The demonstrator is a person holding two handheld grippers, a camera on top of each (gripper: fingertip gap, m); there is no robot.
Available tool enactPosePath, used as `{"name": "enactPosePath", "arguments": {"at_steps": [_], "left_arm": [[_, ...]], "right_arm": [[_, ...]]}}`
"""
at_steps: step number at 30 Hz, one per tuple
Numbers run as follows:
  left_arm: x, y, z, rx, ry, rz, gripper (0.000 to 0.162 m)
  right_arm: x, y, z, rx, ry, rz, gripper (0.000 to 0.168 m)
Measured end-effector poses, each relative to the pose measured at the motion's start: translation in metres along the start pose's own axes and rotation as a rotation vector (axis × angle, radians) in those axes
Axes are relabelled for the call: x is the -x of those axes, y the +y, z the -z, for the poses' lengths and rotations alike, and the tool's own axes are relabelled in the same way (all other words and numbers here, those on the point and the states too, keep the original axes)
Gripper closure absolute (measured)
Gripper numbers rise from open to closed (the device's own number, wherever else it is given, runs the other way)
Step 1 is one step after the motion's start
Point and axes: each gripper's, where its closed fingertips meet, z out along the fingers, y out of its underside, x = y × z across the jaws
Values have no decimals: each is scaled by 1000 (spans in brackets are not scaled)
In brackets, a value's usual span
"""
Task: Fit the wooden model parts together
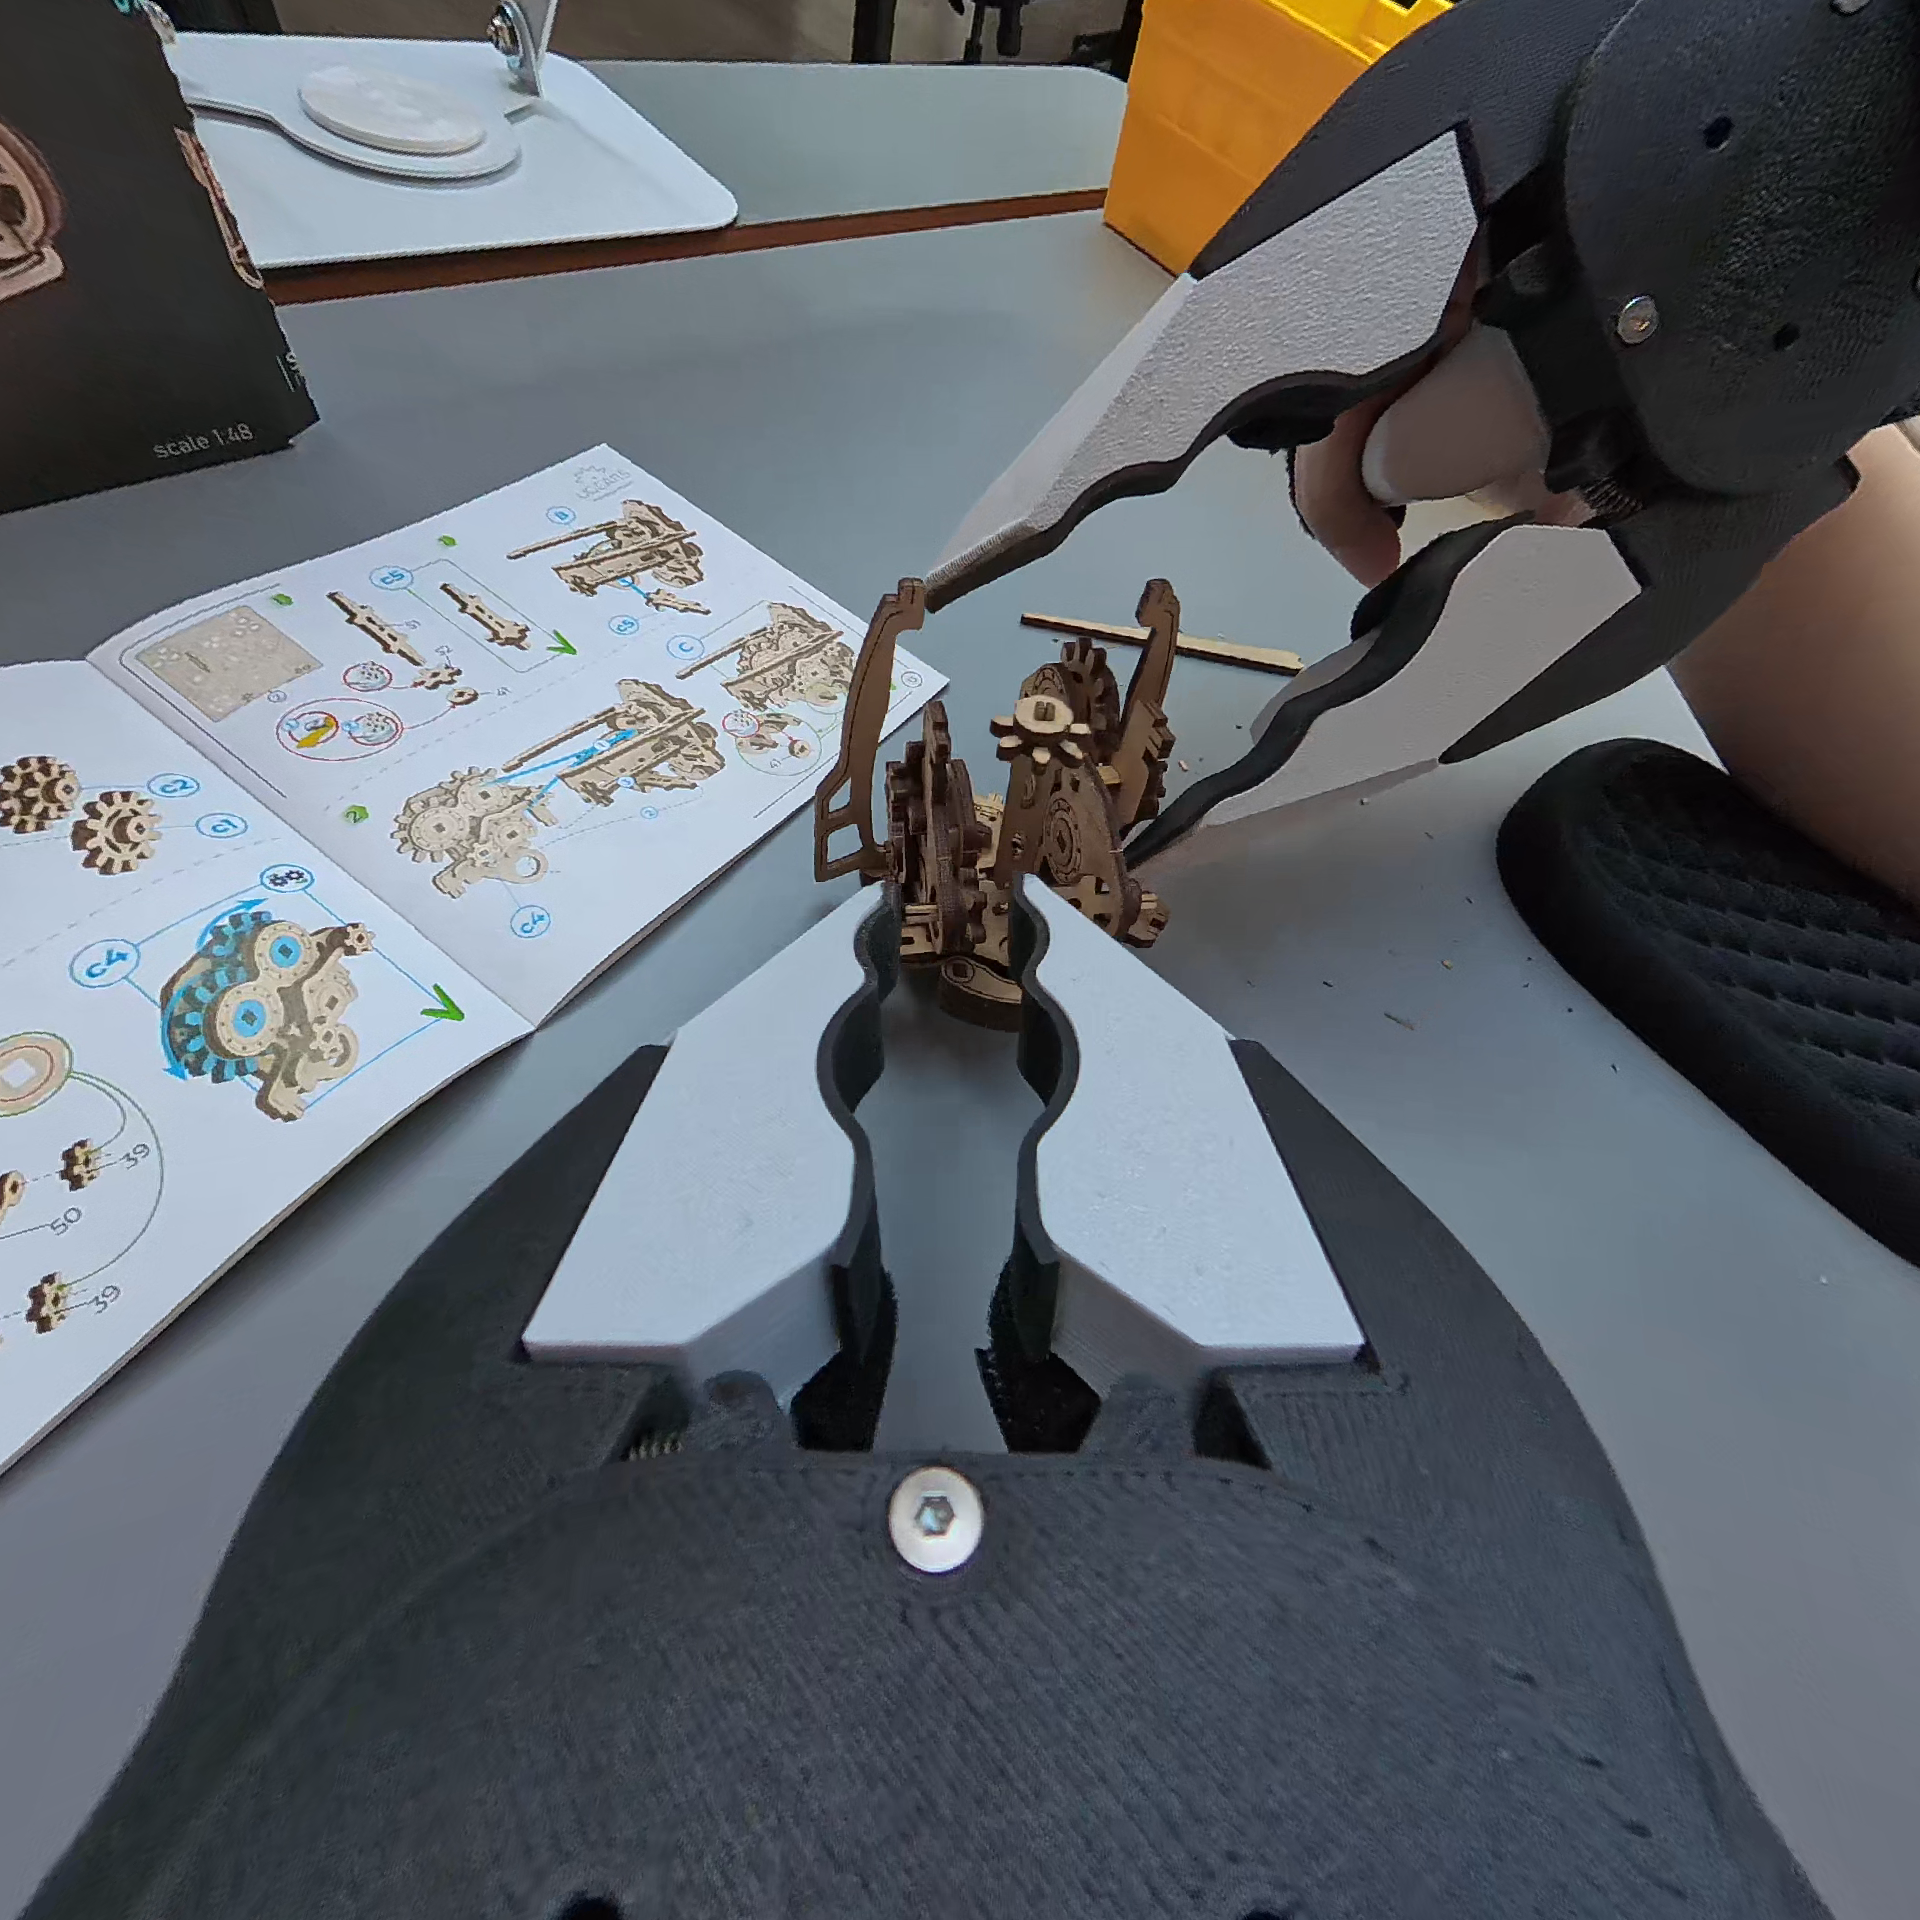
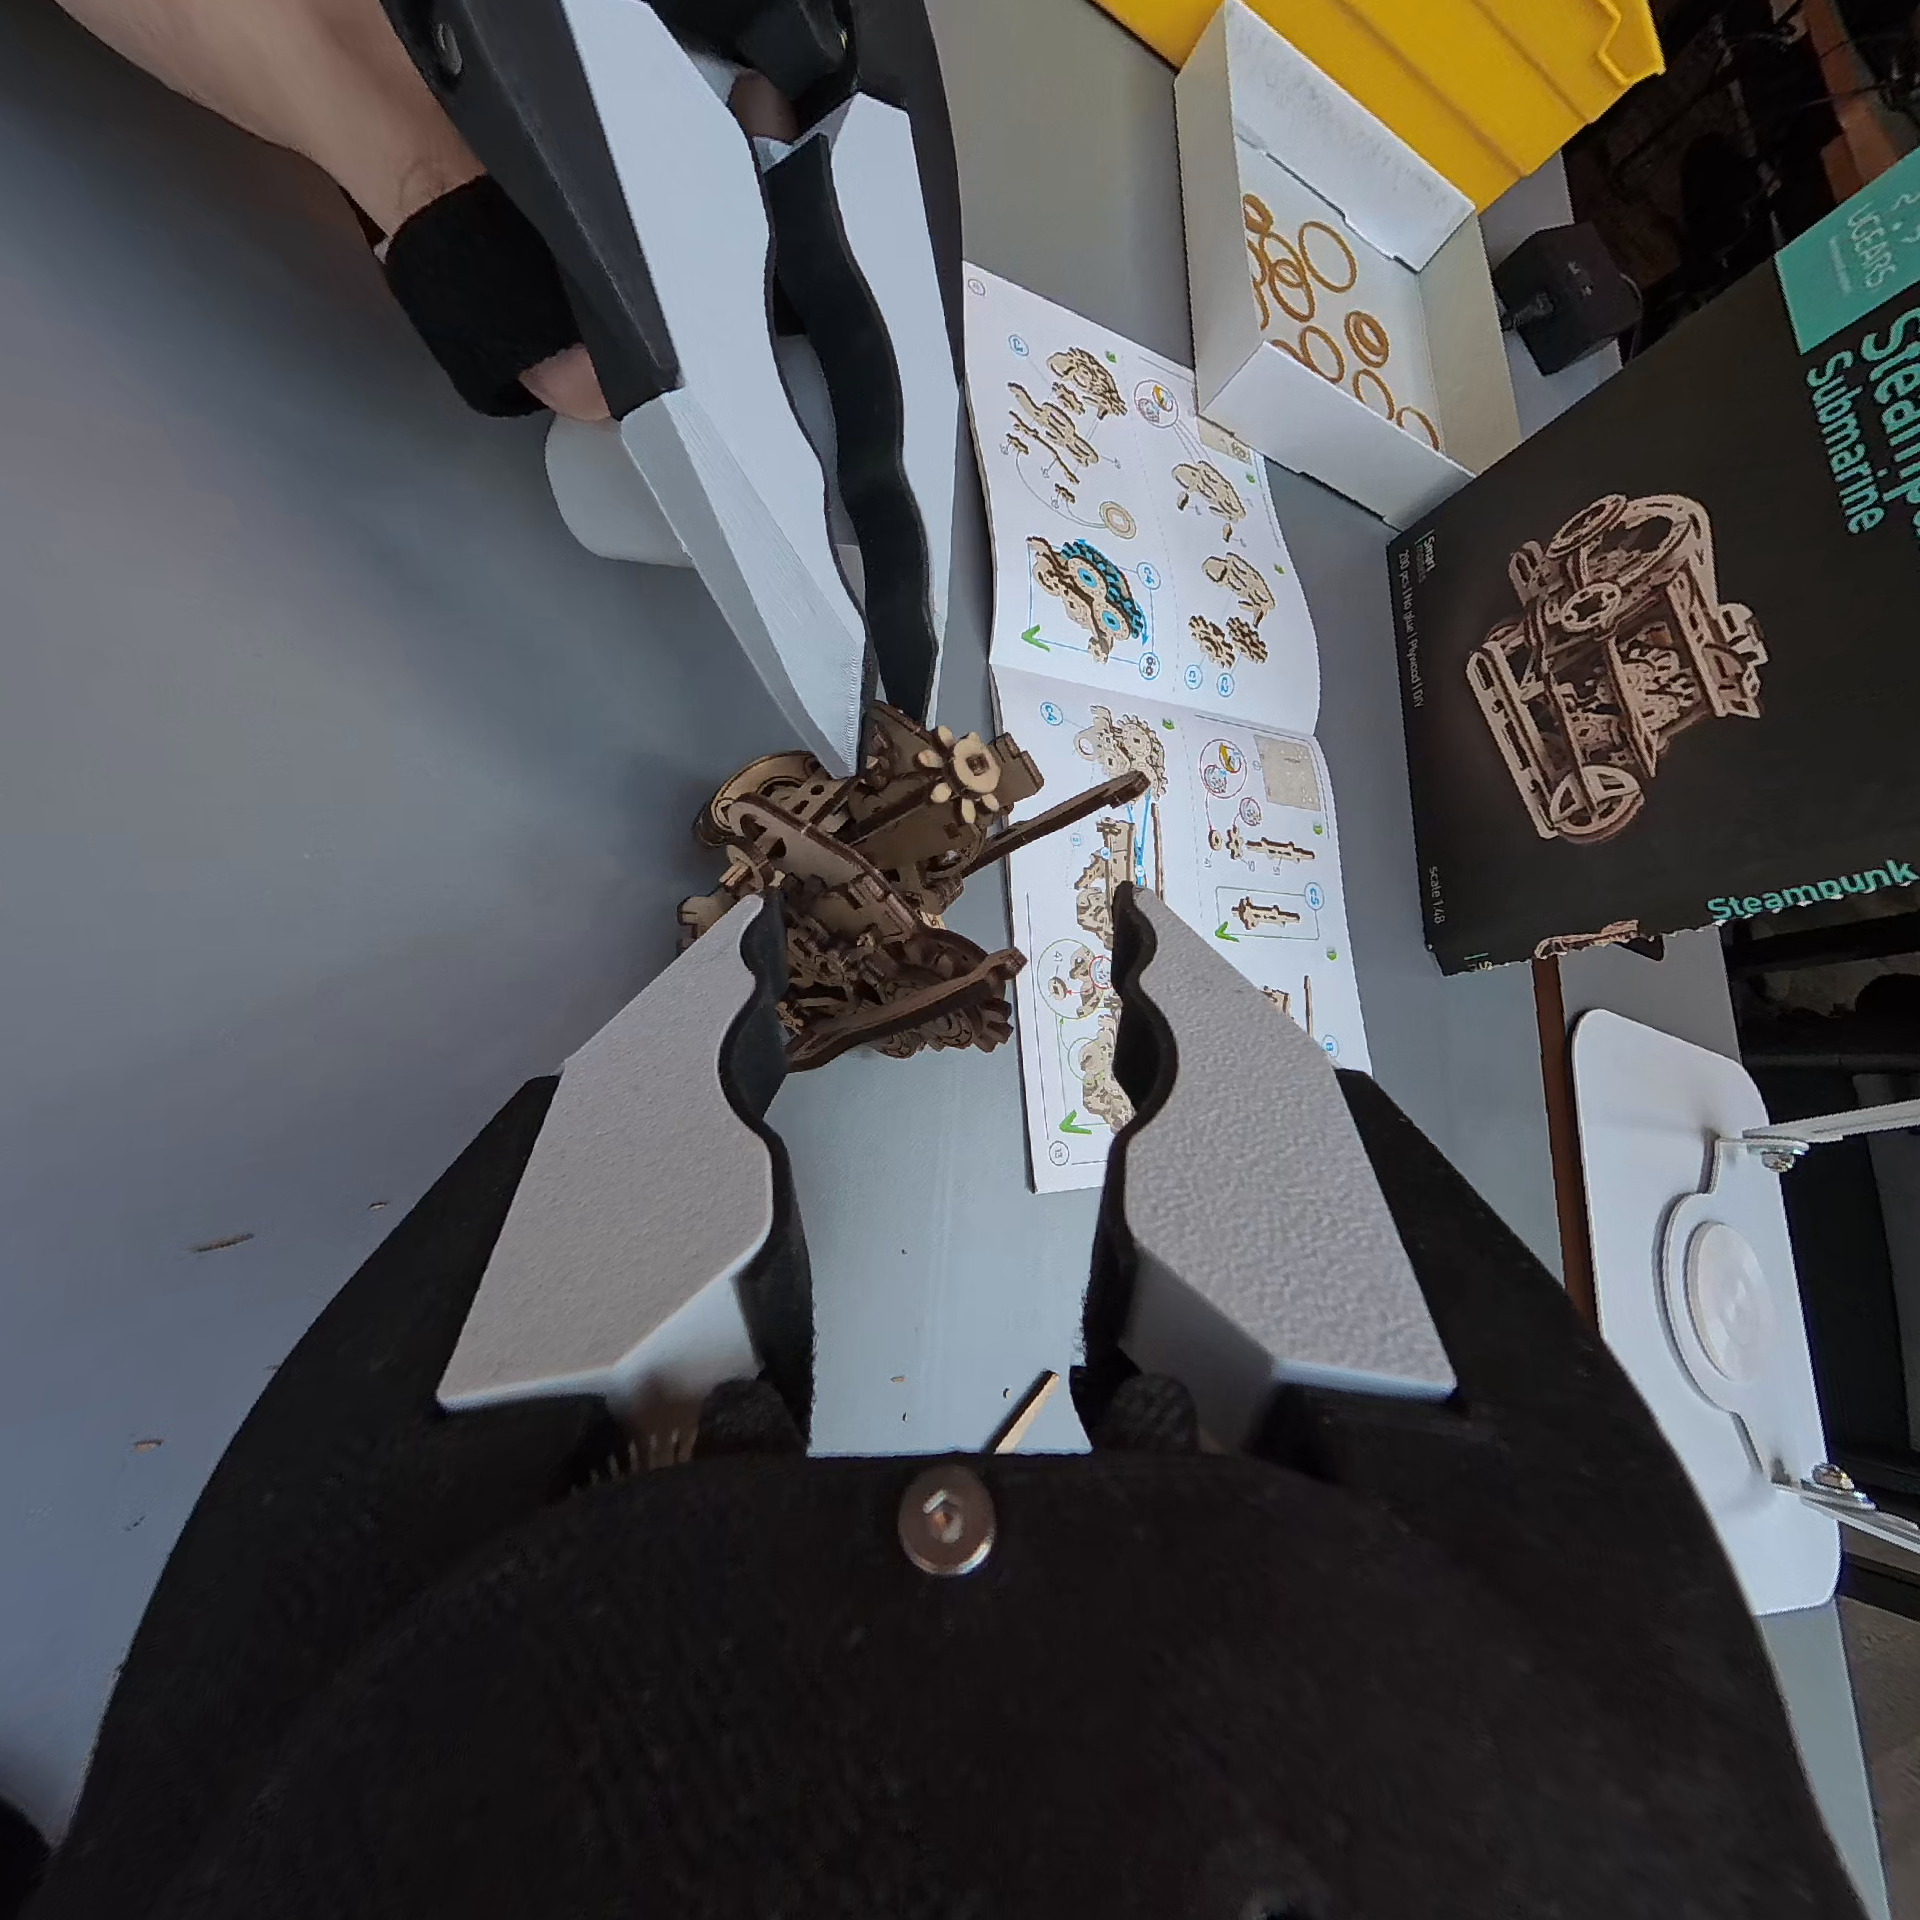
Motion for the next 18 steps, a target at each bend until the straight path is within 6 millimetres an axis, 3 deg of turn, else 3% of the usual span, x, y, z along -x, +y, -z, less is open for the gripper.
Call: {"name": "enactPosePath", "arguments": {"at_steps": [5, 18], "left_arm": [[6, 2, 2, -19, 27, 114, 146], [21, 19, 16, -62, 144, 605, 147]], "right_arm": [[-2, -3, 2, -7, 17, 6, 106], [-8, -22, 13, -108, 47, -37, 107]]}}
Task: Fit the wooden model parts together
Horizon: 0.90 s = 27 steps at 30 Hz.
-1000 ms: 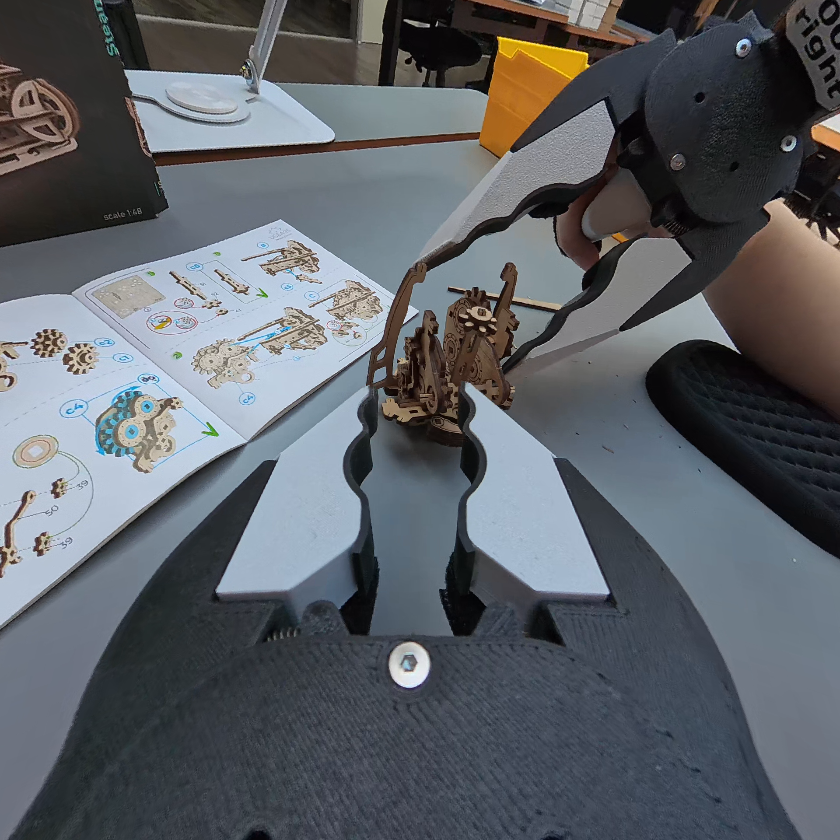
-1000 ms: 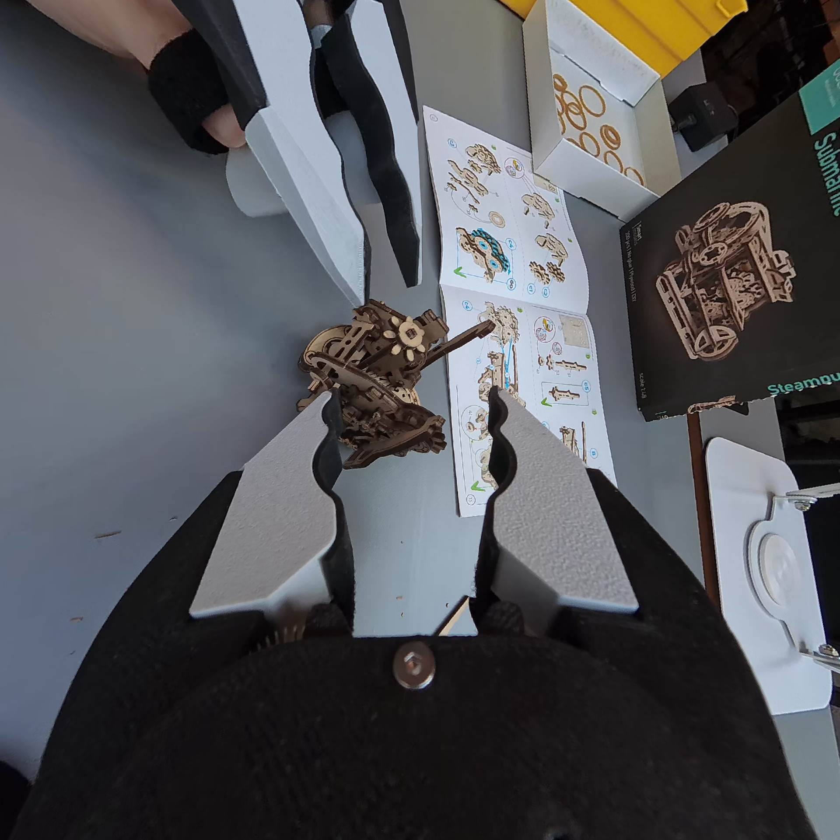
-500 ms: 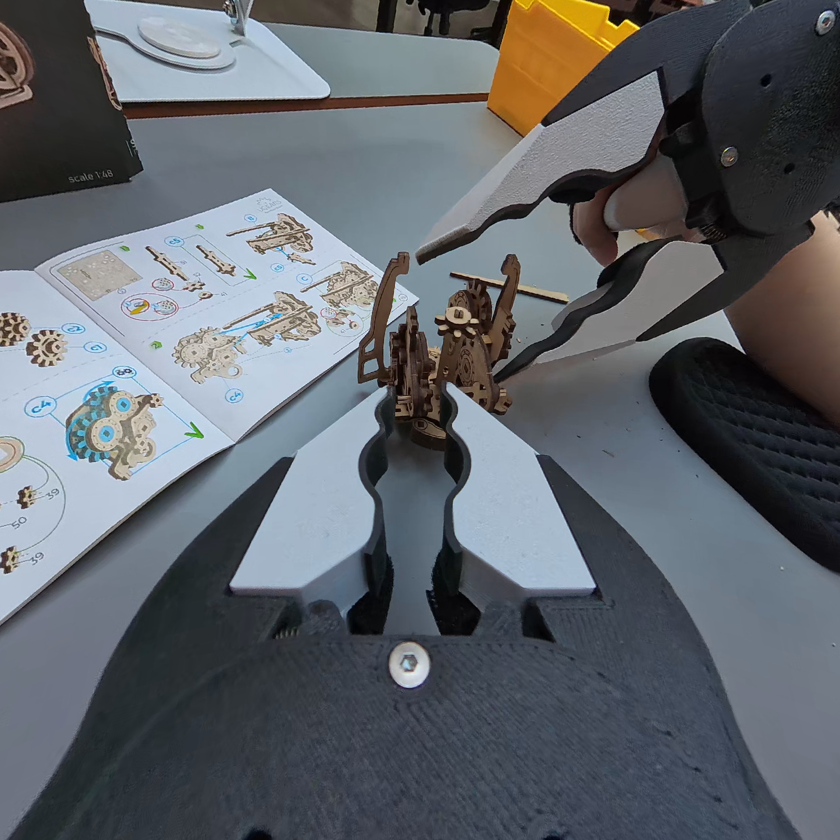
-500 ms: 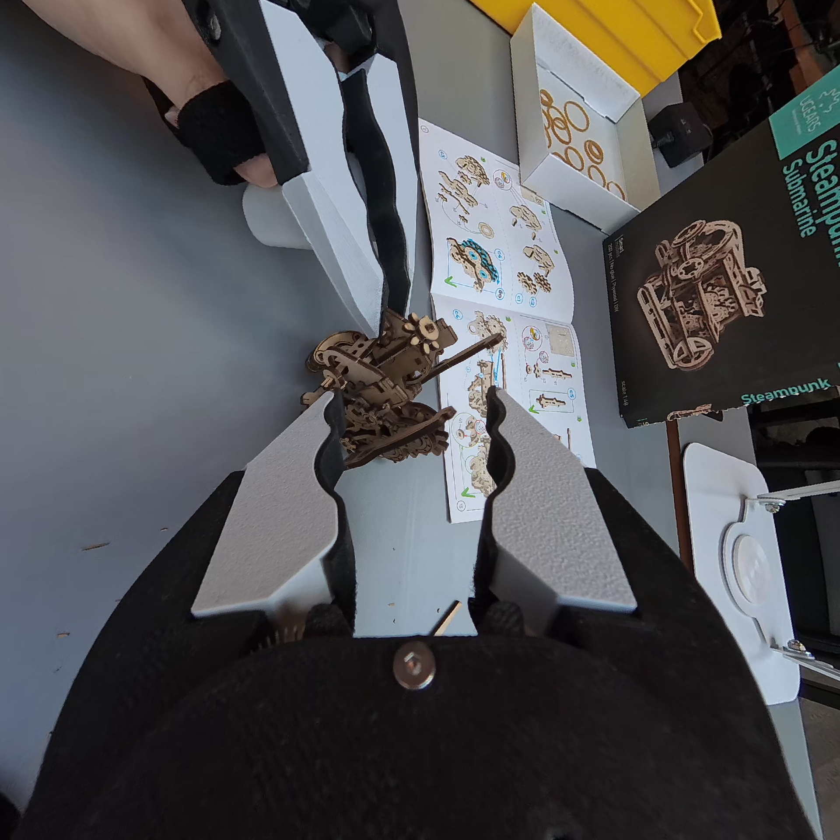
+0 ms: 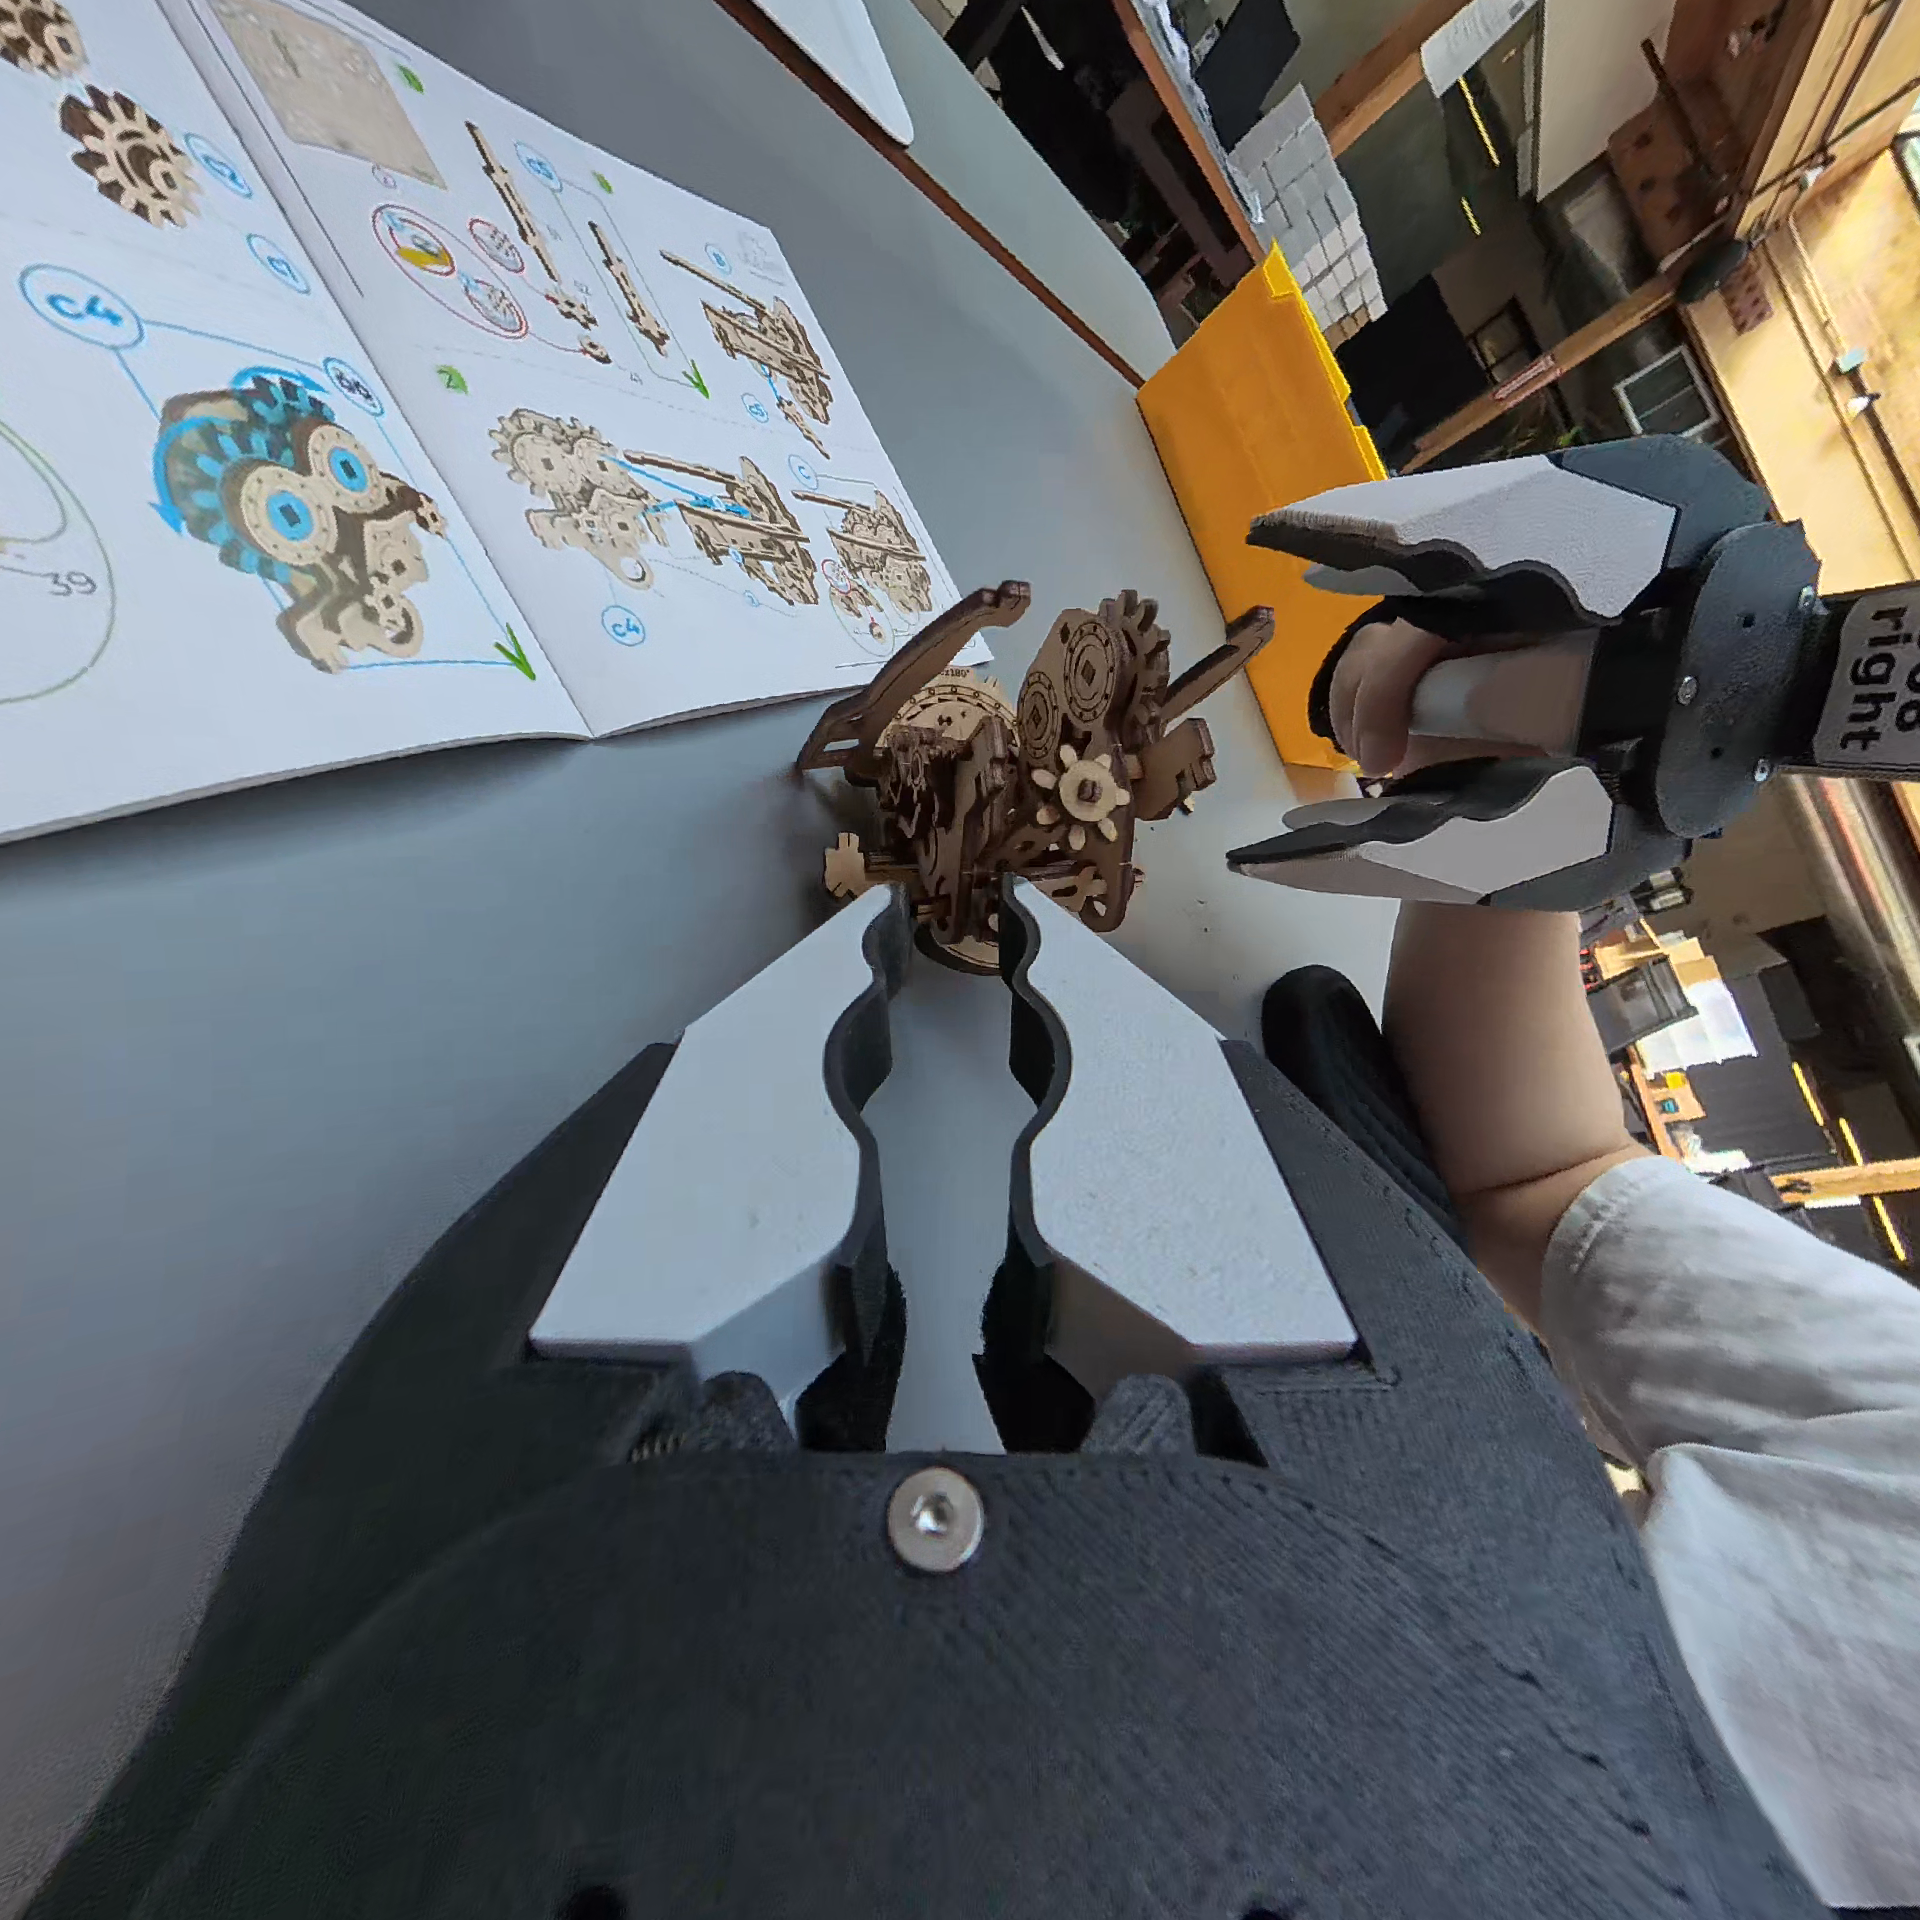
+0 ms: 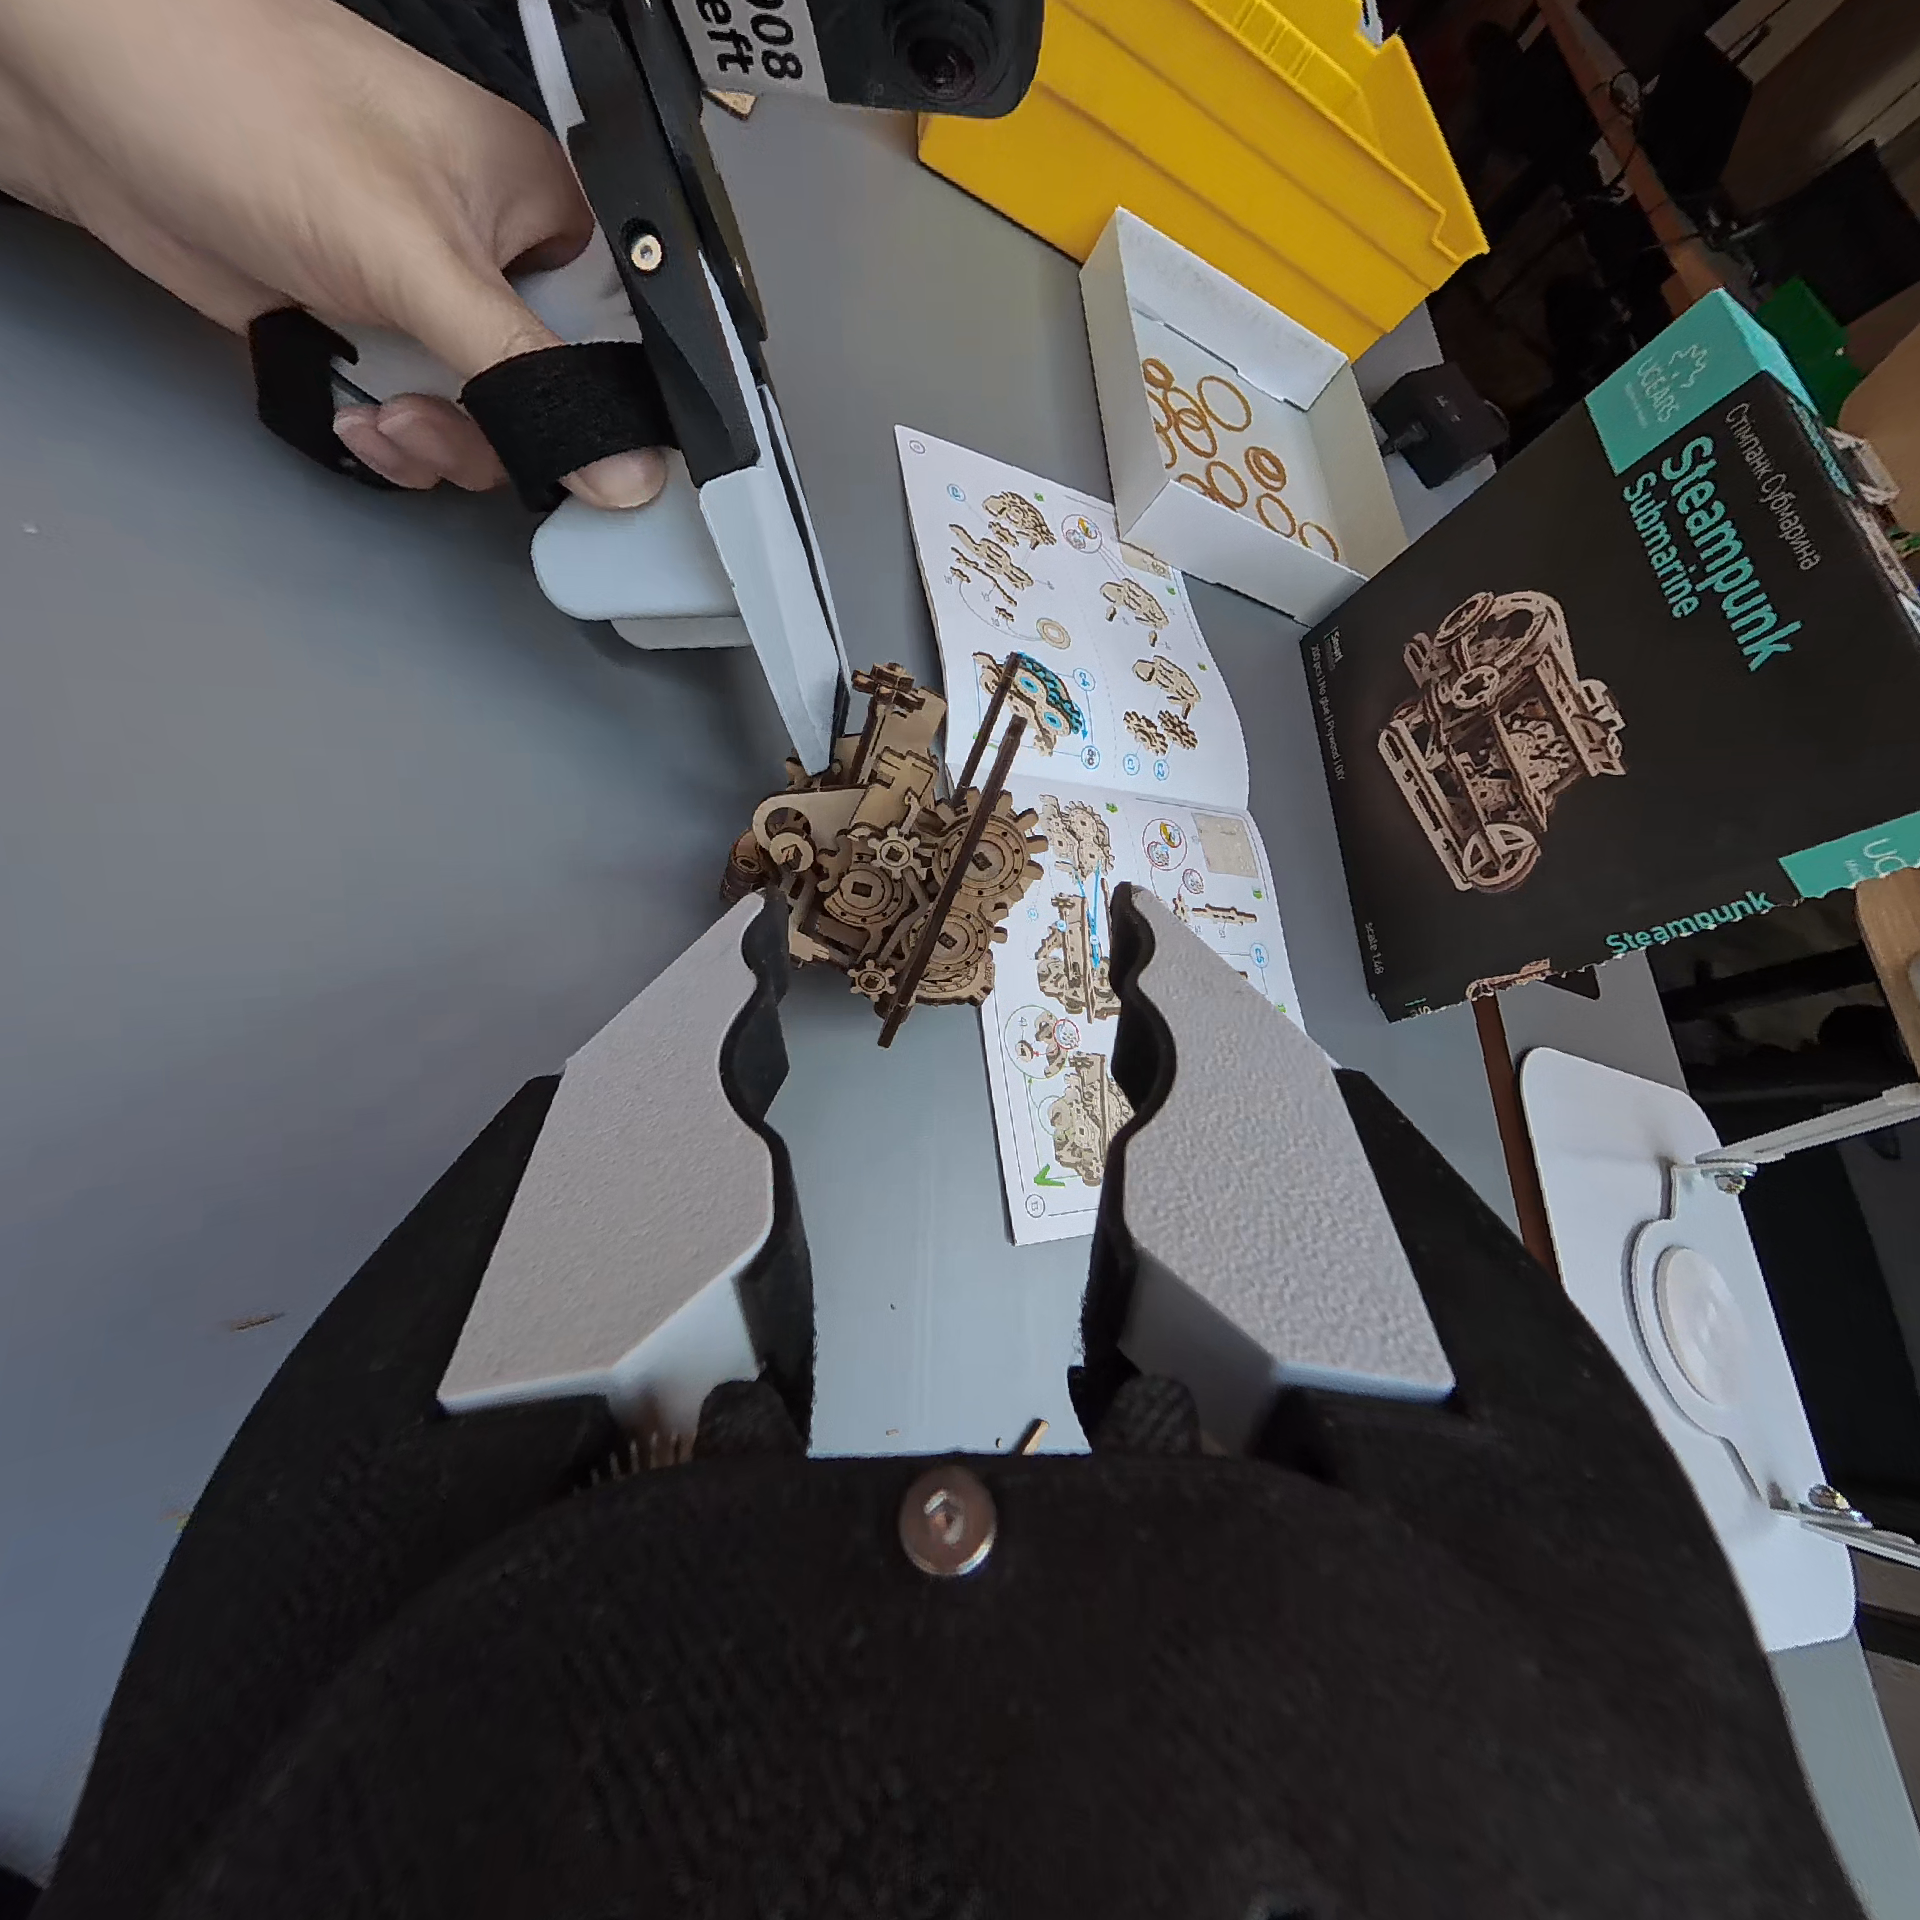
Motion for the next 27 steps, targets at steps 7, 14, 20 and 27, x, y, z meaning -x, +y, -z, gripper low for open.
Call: {"name": "enactPosePath", "arguments": {"at_steps": [7, 14, 20, 27], "left_arm": [[3, 8, 4, 2, 76, 224, 147], [7, 7, 19, -65, 4, 208, 147], [9, -9, 54, -207, -32, 132, 145], [11, -43, 56, -135, -82, -146, 133]], "right_arm": [[10, 4, -9, 4, -27, -22, 107], [19, 13, -19, 27, -51, -50, 106], [27, 19, -29, 64, -89, -140, 99], [25, 24, -34, 121, -65, -301, 89]]}}
